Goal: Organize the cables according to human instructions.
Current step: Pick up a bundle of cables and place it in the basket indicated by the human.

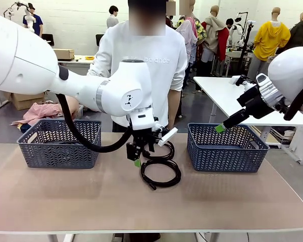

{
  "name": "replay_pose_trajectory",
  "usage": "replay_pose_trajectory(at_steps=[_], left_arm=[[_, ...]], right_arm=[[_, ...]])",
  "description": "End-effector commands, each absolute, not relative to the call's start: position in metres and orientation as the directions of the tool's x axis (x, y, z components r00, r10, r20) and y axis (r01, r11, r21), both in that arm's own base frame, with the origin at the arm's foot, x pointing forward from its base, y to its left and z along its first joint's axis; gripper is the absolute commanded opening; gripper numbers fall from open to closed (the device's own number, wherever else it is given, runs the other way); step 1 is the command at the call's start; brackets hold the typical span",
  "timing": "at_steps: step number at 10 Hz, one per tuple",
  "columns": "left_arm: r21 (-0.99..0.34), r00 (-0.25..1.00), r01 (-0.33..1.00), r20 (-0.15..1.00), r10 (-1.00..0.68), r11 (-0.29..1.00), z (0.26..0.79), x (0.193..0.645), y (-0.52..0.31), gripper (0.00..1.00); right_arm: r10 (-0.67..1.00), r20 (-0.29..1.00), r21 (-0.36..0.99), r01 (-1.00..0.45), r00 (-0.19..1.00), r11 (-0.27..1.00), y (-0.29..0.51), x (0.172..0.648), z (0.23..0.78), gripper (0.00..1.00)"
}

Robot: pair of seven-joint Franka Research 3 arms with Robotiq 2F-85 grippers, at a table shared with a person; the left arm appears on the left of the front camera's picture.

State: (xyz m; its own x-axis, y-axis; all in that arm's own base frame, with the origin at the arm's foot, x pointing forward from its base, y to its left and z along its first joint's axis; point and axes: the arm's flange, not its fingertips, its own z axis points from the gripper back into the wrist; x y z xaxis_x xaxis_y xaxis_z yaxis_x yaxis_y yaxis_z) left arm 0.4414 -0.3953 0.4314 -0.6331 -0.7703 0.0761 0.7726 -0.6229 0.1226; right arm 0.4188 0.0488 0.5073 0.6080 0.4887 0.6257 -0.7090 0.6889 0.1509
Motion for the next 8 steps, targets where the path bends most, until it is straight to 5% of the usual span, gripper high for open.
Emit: replay_pose_trajectory(at_steps=[1, 8], left_arm=[[0.129, -0.624, 0.779, 0.082, -0.777, -0.613, 0.4368, 0.4417, -0.3930, 1.00], [0.128, -0.629, 0.775, 0.077, -0.773, -0.618, 0.4339, 0.4435, -0.3950, 1.00]], right_arm=[[0.478, 0.643, 0.162, -0.716, 0.599, 0.679, 0.0476, 0.4208, 0.5075, 1.00], [0.478, 0.643, 0.162, -0.716, 0.599, 0.679, 0.0476, 0.4208, 0.5075, 1.00]])
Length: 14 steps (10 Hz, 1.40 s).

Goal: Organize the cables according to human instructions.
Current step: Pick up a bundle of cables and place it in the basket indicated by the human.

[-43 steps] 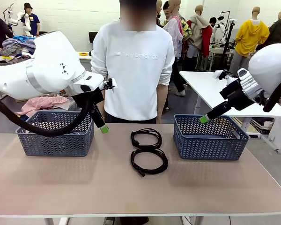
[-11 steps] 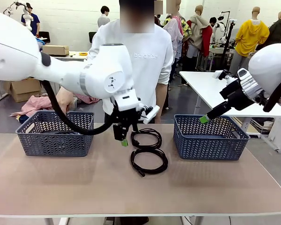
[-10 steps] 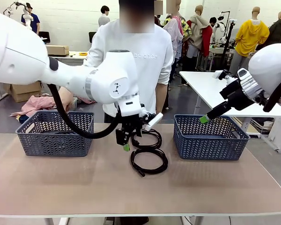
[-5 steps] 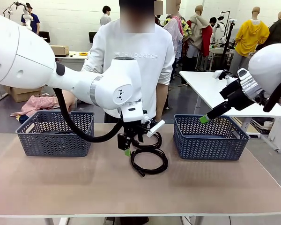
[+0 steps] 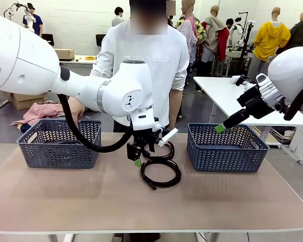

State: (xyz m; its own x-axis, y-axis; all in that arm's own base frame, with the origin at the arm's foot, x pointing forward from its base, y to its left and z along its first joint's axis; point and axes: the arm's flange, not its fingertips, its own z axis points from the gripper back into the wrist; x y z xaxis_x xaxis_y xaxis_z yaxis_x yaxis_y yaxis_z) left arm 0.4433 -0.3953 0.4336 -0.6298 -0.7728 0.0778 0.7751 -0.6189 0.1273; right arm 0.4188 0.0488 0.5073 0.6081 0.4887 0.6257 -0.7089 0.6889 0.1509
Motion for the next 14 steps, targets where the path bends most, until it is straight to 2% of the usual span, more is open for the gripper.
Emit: replay_pose_trajectory(at_steps=[1, 5, 14], left_arm=[[0.120, -0.691, 0.721, 0.068, -0.719, -0.682, 0.423, 0.444, -0.400, 1.00], [0.079, -0.786, 0.618, 0.034, -0.617, -0.782, 0.387, 0.446, -0.411, 1.00], [0.036, -0.780, 0.626, 0.016, -0.626, -0.779, 0.340, 0.468, -0.419, 1.00]], right_arm=[[0.478, 0.643, 0.162, -0.716, 0.599, 0.679, 0.048, 0.421, 0.508, 1.00], [0.478, 0.643, 0.162, -0.716, 0.599, 0.679, 0.048, 0.421, 0.508, 1.00], [0.478, 0.643, 0.162, -0.716, 0.599, 0.679, 0.048, 0.421, 0.508, 1.00]])
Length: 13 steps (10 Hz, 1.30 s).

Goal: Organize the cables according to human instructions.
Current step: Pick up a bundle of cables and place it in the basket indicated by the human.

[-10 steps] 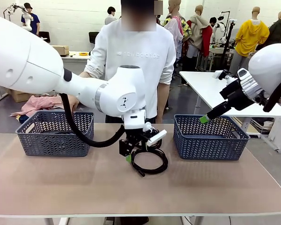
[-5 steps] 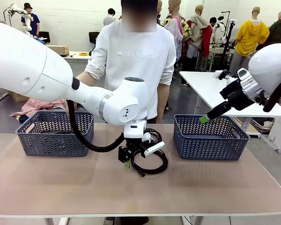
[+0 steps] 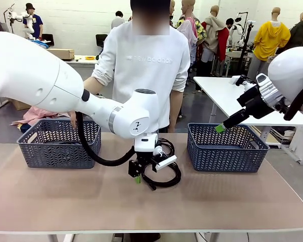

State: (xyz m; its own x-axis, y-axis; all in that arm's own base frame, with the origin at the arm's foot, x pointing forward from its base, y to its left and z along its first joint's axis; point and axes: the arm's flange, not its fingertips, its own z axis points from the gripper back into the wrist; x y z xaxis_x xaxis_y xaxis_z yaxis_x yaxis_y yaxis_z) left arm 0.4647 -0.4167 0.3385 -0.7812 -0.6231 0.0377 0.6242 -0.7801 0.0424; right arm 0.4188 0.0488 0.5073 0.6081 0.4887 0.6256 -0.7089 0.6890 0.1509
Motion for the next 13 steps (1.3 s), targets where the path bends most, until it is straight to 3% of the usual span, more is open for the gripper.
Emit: replay_pose_trajectory(at_steps=[1, 11, 12, 13], left_arm=[[0.029, -0.778, 0.628, 0.007, -0.628, -0.778, 0.338, 0.472, -0.419, 1.00], [0.004, -0.750, 0.661, -0.012, -0.661, -0.750, 0.315, 0.500, -0.411, 1.00], [0.001, -0.749, 0.663, -0.011, -0.663, -0.749, 0.316, 0.501, -0.412, 0.87], [0.006, -0.748, 0.664, -0.006, -0.664, -0.748, 0.318, 0.501, -0.412, 0.81]], right_arm=[[0.478, 0.643, 0.162, -0.716, 0.599, 0.679, 0.048, 0.421, 0.508, 1.00], [0.478, 0.643, 0.162, -0.716, 0.599, 0.679, 0.048, 0.421, 0.508, 1.00], [0.478, 0.643, 0.162, -0.716, 0.599, 0.679, 0.048, 0.421, 0.508, 1.00], [0.478, 0.643, 0.162, -0.716, 0.599, 0.679, 0.048, 0.421, 0.508, 1.00]])
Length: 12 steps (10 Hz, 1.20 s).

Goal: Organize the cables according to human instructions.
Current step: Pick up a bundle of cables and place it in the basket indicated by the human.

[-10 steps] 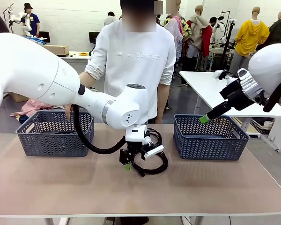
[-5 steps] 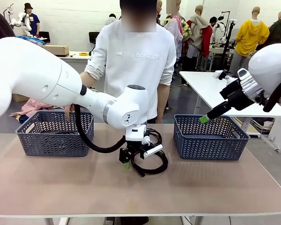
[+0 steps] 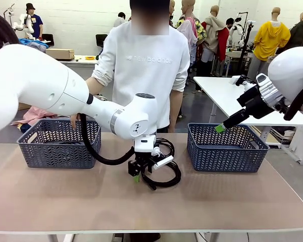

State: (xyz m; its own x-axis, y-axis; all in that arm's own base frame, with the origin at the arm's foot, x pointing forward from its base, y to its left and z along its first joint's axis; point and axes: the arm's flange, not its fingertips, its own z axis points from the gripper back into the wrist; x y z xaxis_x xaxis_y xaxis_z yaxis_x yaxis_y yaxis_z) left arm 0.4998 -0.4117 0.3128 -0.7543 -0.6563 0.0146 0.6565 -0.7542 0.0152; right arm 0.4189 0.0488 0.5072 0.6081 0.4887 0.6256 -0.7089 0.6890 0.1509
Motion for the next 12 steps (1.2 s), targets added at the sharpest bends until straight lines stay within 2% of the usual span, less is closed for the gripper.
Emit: replay_pose_trajectory(at_steps=[1, 2, 3, 4, 5, 6, 7, 9, 12], left_arm=[[0.004, -0.746, 0.666, -0.007, -0.666, -0.746, 0.318, 0.502, -0.411, 0.67], [0.003, -0.744, 0.668, -0.007, -0.668, -0.744, 0.318, 0.502, -0.411, 0.61], [0.002, -0.744, 0.668, -0.006, -0.668, -0.744, 0.318, 0.502, -0.412, 0.48], [0.002, -0.744, 0.669, -0.011, -0.669, -0.744, 0.318, 0.502, -0.411, 0.42], [0.002, -0.744, 0.668, -0.012, -0.668, -0.744, 0.318, 0.503, -0.411, 0.29], [0.001, -0.745, 0.667, -0.013, -0.667, -0.745, 0.318, 0.503, -0.411, 0.22], [0.000, -0.745, 0.667, -0.013, -0.667, -0.745, 0.318, 0.503, -0.411, 0.09], [0.003, -0.748, 0.663, -0.026, -0.663, -0.749, 0.320, 0.502, -0.411, 0.00], [0.005, -0.798, 0.603, 0.019, -0.602, -0.798, 0.333, 0.485, -0.408, 0.00]], right_arm=[[0.478, 0.643, 0.162, -0.716, 0.599, 0.679, 0.048, 0.421, 0.508, 1.00], [0.478, 0.643, 0.162, -0.716, 0.599, 0.679, 0.048, 0.421, 0.508, 1.00], [0.478, 0.643, 0.162, -0.716, 0.599, 0.679, 0.048, 0.421, 0.508, 1.00], [0.478, 0.643, 0.162, -0.716, 0.599, 0.679, 0.048, 0.421, 0.508, 1.00], [0.478, 0.643, 0.162, -0.716, 0.599, 0.679, 0.048, 0.421, 0.508, 1.00], [0.478, 0.643, 0.162, -0.716, 0.599, 0.679, 0.048, 0.421, 0.508, 1.00], [0.478, 0.643, 0.162, -0.716, 0.599, 0.679, 0.048, 0.421, 0.508, 1.00], [0.478, 0.643, 0.162, -0.716, 0.599, 0.679, 0.048, 0.421, 0.508, 1.00], [0.478, 0.643, 0.162, -0.716, 0.599, 0.679, 0.048, 0.421, 0.508, 1.00]])
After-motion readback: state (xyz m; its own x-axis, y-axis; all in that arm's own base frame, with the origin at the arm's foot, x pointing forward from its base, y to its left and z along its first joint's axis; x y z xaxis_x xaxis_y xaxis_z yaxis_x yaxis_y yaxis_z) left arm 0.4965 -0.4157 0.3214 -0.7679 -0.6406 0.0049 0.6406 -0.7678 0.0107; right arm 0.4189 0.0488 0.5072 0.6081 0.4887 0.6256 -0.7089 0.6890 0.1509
